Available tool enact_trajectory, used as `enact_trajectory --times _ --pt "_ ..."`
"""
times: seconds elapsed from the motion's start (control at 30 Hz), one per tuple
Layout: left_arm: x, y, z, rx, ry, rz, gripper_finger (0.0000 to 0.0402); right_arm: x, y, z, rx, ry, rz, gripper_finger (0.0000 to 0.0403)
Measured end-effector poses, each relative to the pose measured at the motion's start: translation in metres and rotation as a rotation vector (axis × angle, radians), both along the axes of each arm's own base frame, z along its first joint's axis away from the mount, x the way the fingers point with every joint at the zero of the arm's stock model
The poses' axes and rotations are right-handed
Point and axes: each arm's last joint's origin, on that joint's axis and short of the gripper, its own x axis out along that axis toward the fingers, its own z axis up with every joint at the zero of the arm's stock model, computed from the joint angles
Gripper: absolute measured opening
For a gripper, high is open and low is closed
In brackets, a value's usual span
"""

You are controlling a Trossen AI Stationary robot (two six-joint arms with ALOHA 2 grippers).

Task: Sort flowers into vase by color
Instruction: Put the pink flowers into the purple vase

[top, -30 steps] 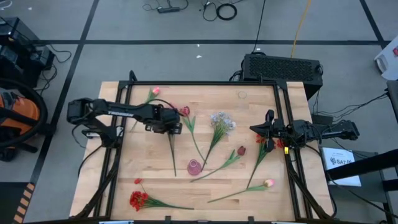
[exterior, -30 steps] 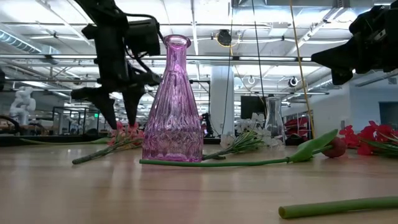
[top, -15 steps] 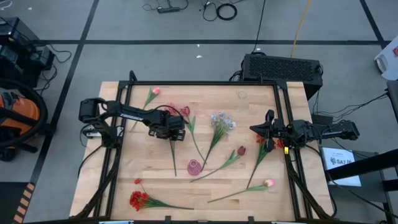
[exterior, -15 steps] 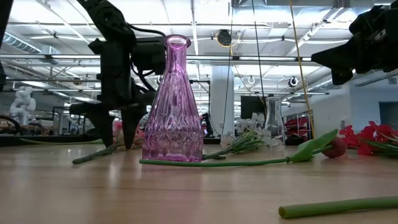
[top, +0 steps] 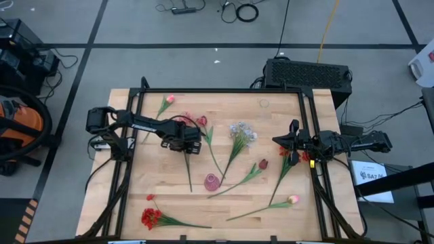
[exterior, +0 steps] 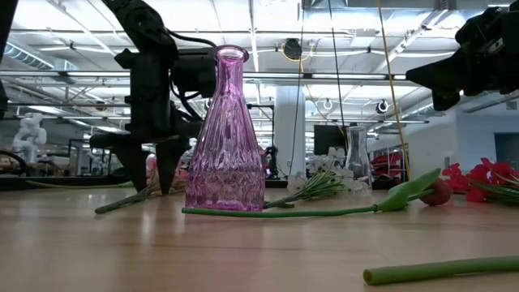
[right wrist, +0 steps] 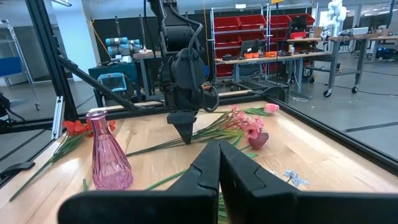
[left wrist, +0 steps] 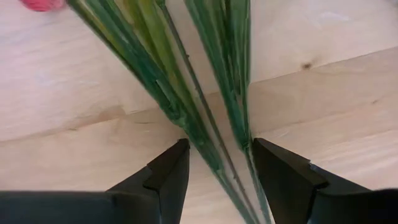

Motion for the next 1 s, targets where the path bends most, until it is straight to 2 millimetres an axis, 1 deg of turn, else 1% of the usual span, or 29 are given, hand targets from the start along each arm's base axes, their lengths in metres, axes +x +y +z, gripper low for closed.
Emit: enact_trajectory --times 0.13,0.23,0.4,0.47,0.6,0.7,0.77,0.87,1.0 --pt "-0.003 0.000 -0.001 0.011 0.027 -0.021 0.0141 0.000 0.000 0.000 0.000 -0.001 0.000 0.0000" --pt "-0.006 0.000 -0.003 0.033 0.045 -0.025 0.0101 0.000 0.000 0.000 0.000 -0.001 0.000 0.0000" --pt "-0.009 0.000 -0.004 0.047 0.078 -0.118 0.0031 0.000 0.000 0.000 0.000 0.000 0.000 0.0000" --pt "-0.012 0.000 -0.002 0.052 0.096 -0.126 0.0011 0.000 0.000 0.000 0.000 -0.001 0.000 0.0000" --pt "-0.019 0.001 0.005 0.087 0.132 -0.178 0.0012 0.000 0.000 0.000 0.000 0.000 0.000 0.0000" --pt "-0.033 0.002 0.015 0.118 0.197 -0.178 0.0012 0.000 0.000 0.000 0.000 0.000 0.000 0.0000" --pt "-0.040 0.005 0.029 0.153 0.198 -0.190 0.0012 0.000 0.000 0.000 0.000 -0.001 0.000 0.0000" --pt "-0.056 0.007 0.048 0.195 0.211 -0.179 0.0012 0.000 0.000 0.000 0.000 0.000 0.000 0.0000" --pt "-0.073 0.009 0.079 0.267 0.094 -0.163 0.0012 0.000 0.000 0.000 0.000 0.000 0.000 0.0000"
